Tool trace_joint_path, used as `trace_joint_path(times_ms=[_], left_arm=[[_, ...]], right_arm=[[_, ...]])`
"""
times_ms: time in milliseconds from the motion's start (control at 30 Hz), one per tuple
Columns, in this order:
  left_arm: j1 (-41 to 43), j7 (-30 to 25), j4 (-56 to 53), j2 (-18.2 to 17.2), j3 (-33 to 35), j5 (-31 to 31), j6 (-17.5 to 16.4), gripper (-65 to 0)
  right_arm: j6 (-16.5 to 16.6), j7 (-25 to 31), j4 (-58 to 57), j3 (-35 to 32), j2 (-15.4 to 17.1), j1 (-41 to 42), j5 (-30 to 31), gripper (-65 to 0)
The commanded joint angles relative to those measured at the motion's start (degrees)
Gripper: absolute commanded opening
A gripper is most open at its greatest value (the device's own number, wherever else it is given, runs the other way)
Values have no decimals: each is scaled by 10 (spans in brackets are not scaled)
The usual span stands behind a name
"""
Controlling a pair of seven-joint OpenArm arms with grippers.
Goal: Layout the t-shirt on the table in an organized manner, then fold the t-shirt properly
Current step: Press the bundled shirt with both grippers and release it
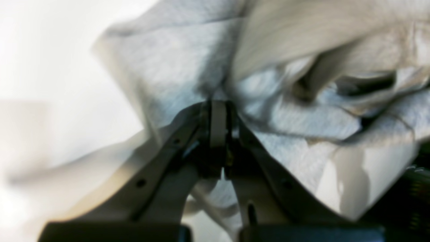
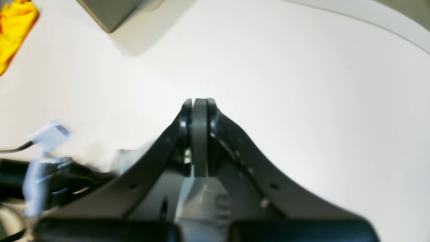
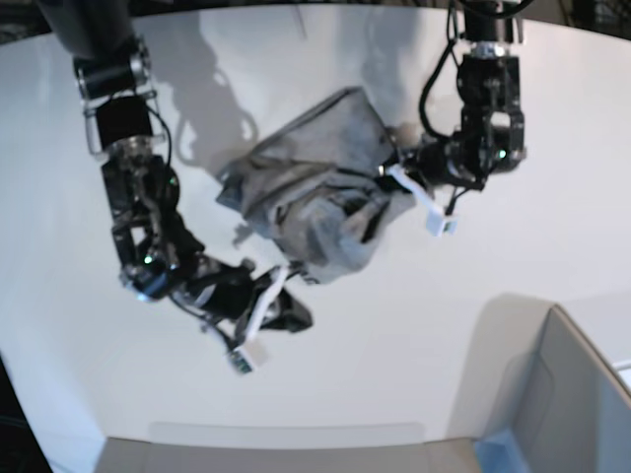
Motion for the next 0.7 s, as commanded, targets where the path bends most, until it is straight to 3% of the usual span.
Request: trace_joint_path(times_ms=[0,533,667], left_arm=[[-10,-8,8,5,4,-11,-4,-650],[-9,-7,8,5,3,-13,-4,-650],[-9,-5,10,5,3,-13,-4,-650]], right_arm=[[4,2,7,-1,3,7,6,-650],[4,2,8,0,4,4,6,-650],[9,-1,9,34,0,3,9,-650]])
